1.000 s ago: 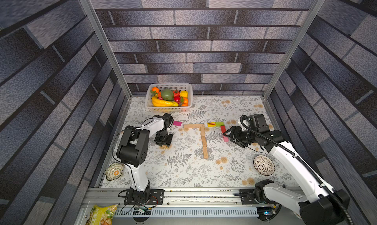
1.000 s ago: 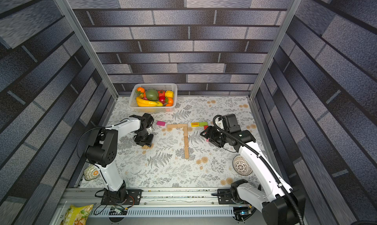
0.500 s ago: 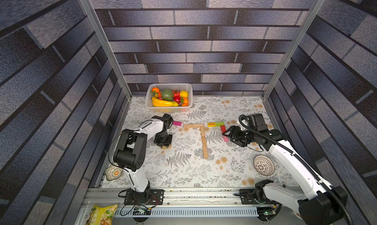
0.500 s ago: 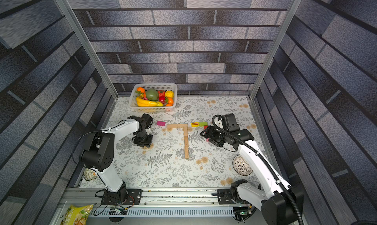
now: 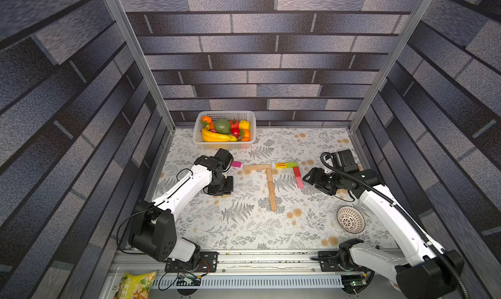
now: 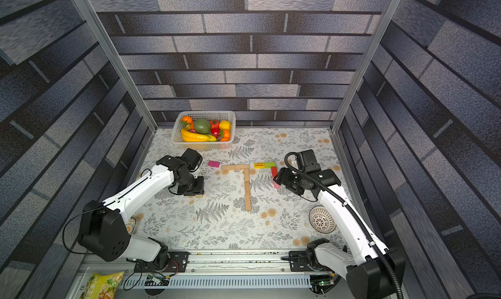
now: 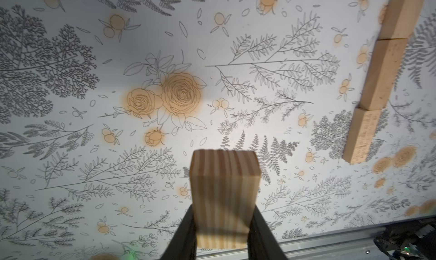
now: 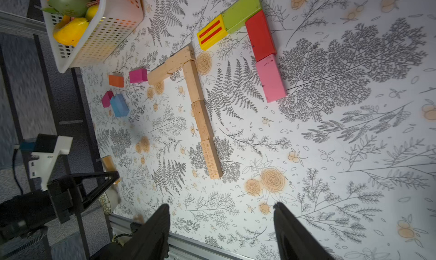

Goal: Assemble the number 7 with building blocks
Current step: Pick up the building block from the center of the board, then place the building block at the center of the board.

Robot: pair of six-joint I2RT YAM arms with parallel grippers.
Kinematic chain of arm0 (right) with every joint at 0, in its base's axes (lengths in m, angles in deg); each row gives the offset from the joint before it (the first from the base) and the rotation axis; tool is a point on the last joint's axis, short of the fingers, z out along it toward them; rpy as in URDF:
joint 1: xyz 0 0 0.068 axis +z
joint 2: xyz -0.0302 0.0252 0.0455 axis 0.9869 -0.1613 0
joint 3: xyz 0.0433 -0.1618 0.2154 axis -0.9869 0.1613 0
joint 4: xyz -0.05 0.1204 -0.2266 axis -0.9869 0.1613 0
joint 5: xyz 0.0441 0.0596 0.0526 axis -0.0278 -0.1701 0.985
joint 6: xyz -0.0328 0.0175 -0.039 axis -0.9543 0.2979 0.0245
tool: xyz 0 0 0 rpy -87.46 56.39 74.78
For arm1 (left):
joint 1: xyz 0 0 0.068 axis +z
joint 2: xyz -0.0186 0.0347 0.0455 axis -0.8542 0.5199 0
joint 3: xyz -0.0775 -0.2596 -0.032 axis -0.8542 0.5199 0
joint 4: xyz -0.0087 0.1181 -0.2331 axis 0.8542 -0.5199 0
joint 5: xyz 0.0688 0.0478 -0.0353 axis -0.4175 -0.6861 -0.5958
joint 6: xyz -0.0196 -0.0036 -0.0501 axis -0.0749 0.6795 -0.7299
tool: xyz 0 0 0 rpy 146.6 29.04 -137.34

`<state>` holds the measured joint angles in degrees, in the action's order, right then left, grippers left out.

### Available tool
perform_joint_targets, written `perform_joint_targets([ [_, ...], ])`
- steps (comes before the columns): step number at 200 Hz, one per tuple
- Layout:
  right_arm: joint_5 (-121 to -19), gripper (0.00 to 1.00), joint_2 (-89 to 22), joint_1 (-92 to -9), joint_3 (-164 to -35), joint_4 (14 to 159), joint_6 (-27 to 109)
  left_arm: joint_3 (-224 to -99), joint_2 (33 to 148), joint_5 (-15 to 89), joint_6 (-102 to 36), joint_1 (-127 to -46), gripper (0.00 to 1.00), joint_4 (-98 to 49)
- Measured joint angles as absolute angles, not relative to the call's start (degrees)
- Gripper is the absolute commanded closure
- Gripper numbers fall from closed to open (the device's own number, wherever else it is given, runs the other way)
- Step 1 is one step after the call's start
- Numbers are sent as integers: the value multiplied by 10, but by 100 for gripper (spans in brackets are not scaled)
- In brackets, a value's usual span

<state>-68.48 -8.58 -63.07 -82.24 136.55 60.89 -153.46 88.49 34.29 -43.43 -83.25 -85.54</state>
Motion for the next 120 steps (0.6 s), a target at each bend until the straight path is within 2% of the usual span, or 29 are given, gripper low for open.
perform_joint_targets([
  [74, -735, 29, -76, -648, -850, 1406, 596, -1535, 858, 398, -665, -992, 69, -763],
  [120, -748, 29, -52, -652, -851, 1428, 592, -1567, 952, 414, -737, -1068, 69, -690],
])
